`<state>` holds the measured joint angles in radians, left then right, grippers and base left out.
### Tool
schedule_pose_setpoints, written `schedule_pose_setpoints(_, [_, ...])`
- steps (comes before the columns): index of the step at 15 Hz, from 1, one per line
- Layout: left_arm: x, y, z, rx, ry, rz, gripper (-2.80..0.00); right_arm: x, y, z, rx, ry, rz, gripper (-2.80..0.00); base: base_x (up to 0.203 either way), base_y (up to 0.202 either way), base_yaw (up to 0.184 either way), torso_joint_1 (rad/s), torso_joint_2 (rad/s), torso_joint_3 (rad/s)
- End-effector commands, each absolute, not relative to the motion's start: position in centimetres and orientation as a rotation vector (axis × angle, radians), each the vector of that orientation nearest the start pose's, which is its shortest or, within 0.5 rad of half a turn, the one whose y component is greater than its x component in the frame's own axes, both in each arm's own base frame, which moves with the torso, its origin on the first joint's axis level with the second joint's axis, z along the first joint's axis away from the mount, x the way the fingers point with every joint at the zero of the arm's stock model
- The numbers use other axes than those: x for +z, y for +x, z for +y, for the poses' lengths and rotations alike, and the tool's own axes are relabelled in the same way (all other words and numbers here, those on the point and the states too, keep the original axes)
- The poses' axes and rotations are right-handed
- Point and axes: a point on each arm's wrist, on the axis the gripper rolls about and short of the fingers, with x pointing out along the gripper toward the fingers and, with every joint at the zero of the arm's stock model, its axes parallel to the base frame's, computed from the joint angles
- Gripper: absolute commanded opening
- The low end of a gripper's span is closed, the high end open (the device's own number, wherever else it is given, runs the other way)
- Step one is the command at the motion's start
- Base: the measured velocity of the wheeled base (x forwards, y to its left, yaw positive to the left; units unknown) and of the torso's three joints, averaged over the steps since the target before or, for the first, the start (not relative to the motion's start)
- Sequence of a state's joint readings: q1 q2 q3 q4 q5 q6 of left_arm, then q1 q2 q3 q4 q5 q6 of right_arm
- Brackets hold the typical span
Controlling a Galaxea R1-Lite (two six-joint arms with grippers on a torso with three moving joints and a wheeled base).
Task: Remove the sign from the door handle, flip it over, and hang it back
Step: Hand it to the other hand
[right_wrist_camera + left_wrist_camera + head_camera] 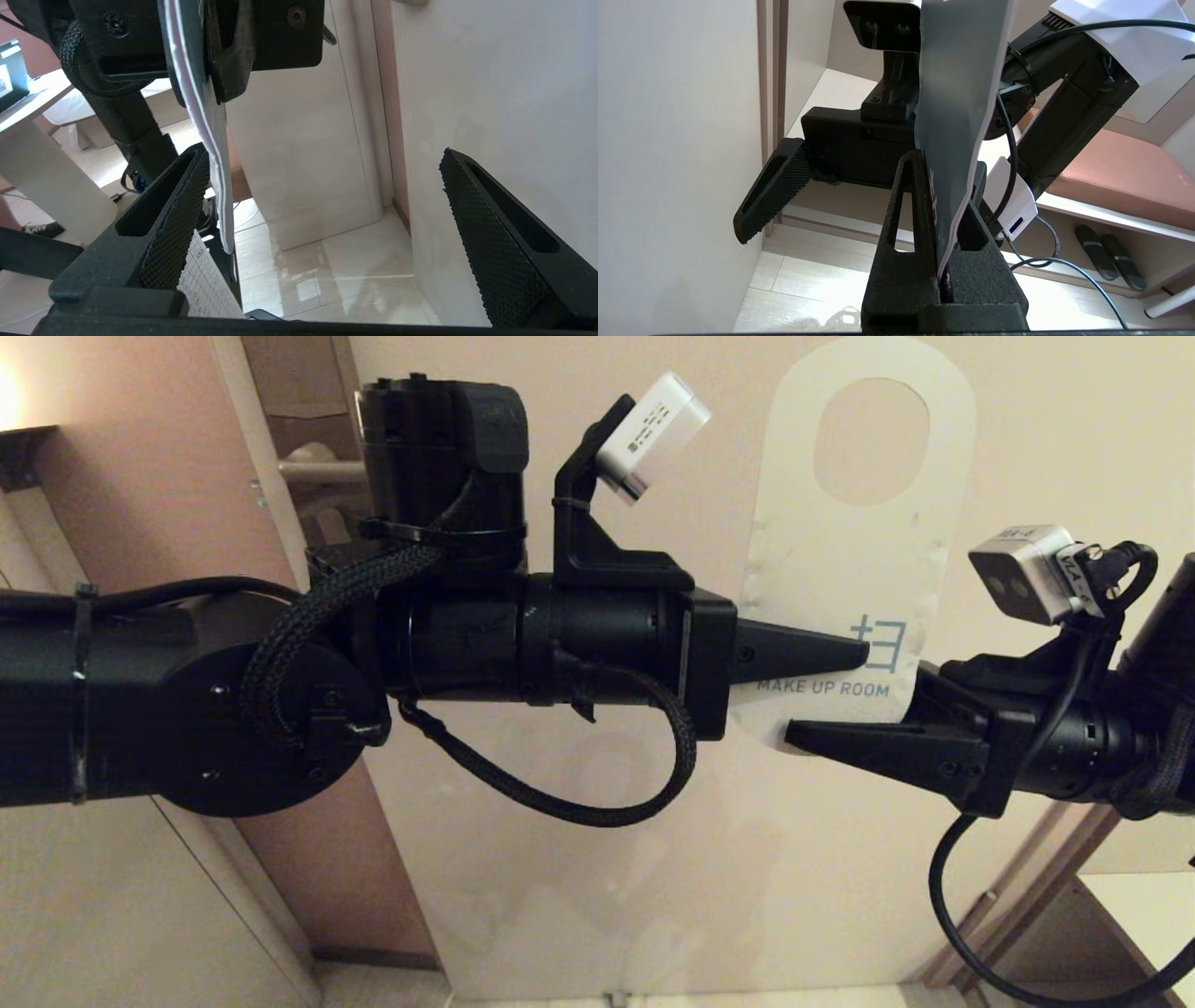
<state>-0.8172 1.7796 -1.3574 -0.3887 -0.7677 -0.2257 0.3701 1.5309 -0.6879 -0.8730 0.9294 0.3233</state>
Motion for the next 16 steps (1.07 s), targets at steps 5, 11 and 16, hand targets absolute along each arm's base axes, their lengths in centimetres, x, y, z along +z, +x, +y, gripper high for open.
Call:
schedule_pose_setpoints(5, [28.46,22.79,-26.53,-1.575,-0.176,0.226,-2.80,22.31,22.99,10.82,1.299,0.266,0.174,0.00,0.000,0.000,0.000,0.000,0.00,0.000])
schedule_pose_setpoints(11, [28.38,22.79,-26.52,-1.575,-0.167,0.220,-2.80,22.31,22.96,10.86,1.311,0.264,0.175,-2.80,0.000,0.000,0.000,0.000,0.00,0.000])
schedule_pose_setpoints(16, [27.73,22.70,-26.67,-1.586,-0.128,0.208,-2.80,22.06,22.84,10.81,1.313,0.239,0.164,-2.80,0.000,0.000,0.000,0.000,0.00,0.000])
